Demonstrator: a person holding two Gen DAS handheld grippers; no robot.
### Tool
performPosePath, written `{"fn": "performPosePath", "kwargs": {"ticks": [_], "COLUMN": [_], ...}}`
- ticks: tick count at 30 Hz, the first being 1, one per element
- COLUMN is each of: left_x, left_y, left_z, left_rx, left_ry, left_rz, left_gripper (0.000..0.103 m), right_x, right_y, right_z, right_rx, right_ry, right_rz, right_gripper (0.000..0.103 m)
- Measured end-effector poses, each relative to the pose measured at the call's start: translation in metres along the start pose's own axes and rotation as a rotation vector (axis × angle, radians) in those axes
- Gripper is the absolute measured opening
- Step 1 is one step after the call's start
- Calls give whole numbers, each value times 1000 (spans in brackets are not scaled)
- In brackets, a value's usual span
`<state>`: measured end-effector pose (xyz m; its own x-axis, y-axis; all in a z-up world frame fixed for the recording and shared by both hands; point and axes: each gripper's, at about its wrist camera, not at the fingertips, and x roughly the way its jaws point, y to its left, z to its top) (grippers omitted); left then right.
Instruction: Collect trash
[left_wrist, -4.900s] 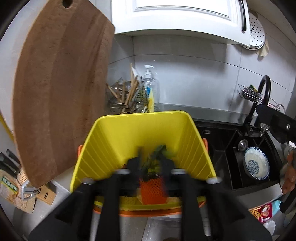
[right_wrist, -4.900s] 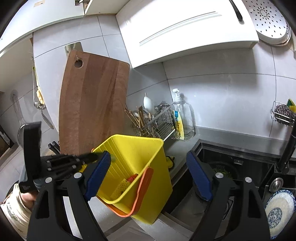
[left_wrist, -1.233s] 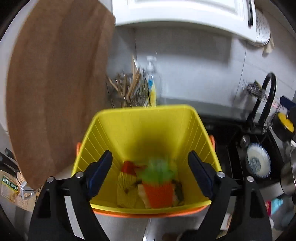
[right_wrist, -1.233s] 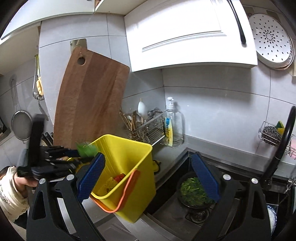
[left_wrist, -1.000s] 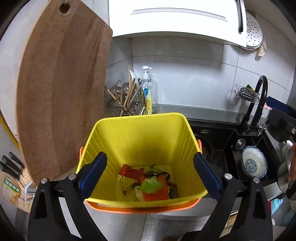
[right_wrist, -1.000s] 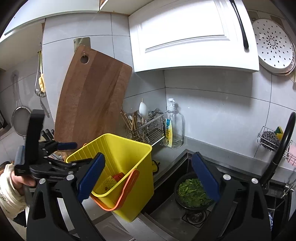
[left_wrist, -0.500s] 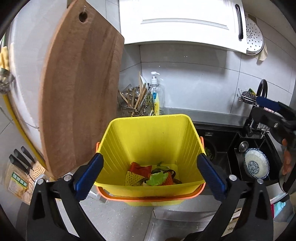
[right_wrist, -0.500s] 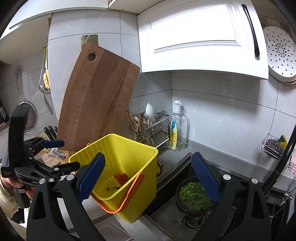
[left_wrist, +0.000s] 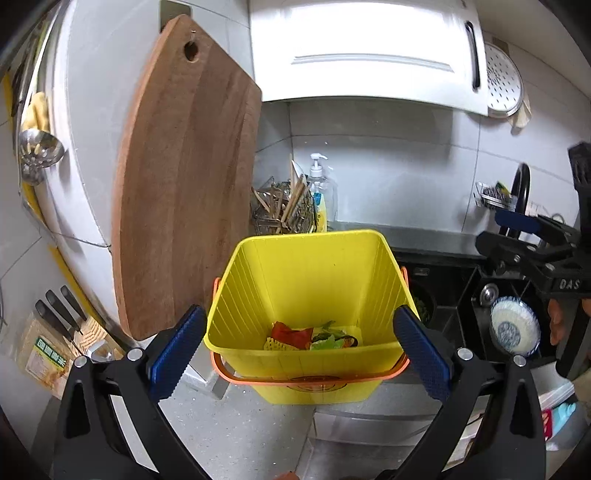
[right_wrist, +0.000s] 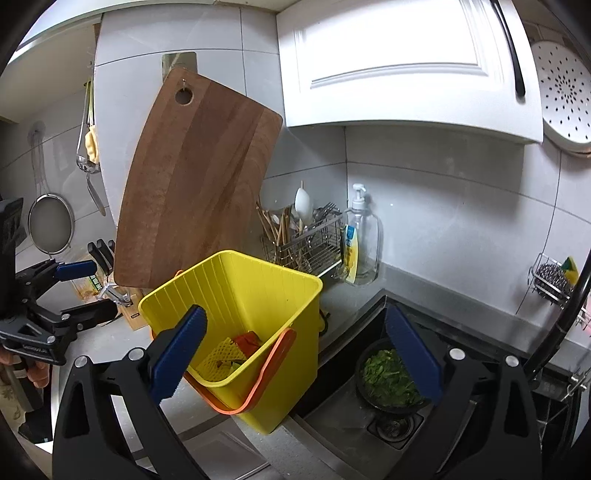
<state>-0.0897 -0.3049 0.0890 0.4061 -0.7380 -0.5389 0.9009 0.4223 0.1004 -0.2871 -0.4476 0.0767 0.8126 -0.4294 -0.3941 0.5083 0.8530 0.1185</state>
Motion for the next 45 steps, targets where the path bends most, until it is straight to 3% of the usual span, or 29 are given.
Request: {"fn": "performPosePath", "kwargs": {"ticks": [7,17,45], "left_x": [0,-19,-47], "left_y": [-9,-4,3], "left_z": [-6,-9,-15], "left_rx": [18,-7,-80], "left_ry": [23,-8,-25], "left_rz": [-3,-23,62], "left_gripper": [99,99,99], "right_x": [16,3,-8], "right_y": [7,15,36], "right_z": [-13,-15,-1], "right_rx": [24,22,-51], "right_ry": [48,23,4], "right_rz": [26,27,30], "right_gripper": [95,95,95]}}
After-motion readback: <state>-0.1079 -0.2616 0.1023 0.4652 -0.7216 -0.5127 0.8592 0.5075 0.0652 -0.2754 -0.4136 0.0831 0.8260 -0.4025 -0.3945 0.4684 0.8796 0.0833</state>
